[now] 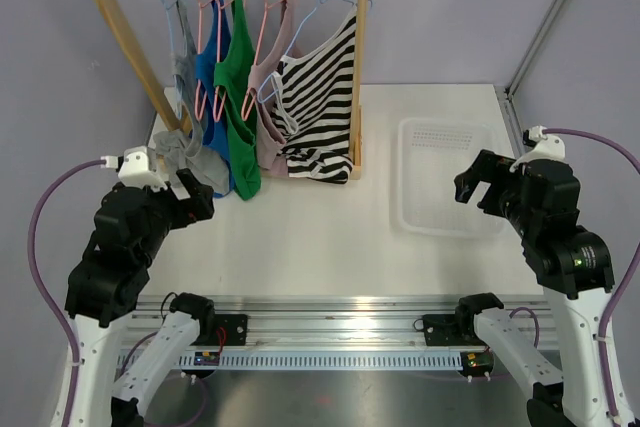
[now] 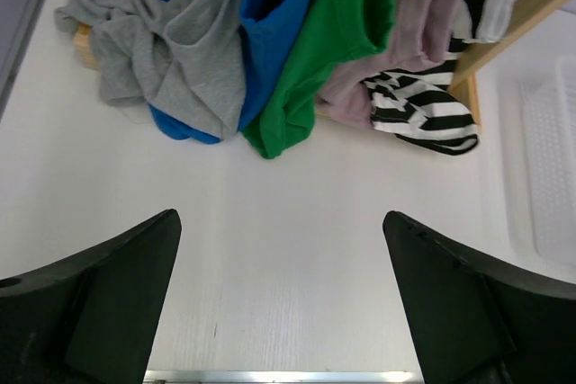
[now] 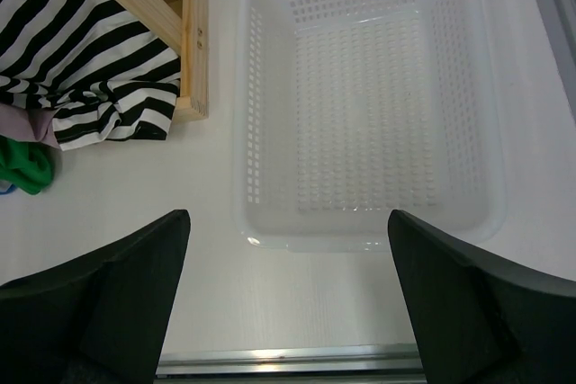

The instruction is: Remove the tank top from the hanger

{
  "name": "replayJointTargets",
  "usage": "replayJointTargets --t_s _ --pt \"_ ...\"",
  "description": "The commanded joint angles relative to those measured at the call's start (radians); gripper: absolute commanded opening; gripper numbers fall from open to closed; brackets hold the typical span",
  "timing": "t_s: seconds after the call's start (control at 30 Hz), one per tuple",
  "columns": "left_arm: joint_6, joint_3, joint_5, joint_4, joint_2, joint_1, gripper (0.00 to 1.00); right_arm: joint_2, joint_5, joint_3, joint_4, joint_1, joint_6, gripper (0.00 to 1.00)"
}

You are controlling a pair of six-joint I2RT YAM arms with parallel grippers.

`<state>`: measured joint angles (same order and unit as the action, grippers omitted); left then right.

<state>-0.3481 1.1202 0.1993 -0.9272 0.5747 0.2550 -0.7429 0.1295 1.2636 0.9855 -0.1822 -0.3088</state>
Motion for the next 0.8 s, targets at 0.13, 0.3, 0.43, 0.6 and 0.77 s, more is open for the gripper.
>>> replayJointTargets --t_s 0.13,0.3,0.43,0.6,0.77 --pt "0.058 0.196 -0.268 0.074 0.123 -0.002 0.99 0.043 -0.125 -0.075 -0.079 -0.005 0.014 0.99" --pt "0.067 0.442 -0.339 0.073 0.281 0.003 0.99 0.045 -0.172 -0.099 -0.102 -0.005 -0.007 0.99" --pt "0.072 0.643 -0.374 0.082 0.439 0.033 0.99 0.053 -0.208 -0.098 -0.105 -0.005 -0.01 0.99" --pt "0.113 0.956 -0.396 0.047 0.718 0.09 0.99 0.071 -0.229 -0.101 -0.104 -0.007 -0.015 0.99" --pt "0.193 1.144 -0.365 0.114 0.901 0.124 0.99 0.097 -0.237 -0.11 -0.096 -0.005 -0.015 0.99"
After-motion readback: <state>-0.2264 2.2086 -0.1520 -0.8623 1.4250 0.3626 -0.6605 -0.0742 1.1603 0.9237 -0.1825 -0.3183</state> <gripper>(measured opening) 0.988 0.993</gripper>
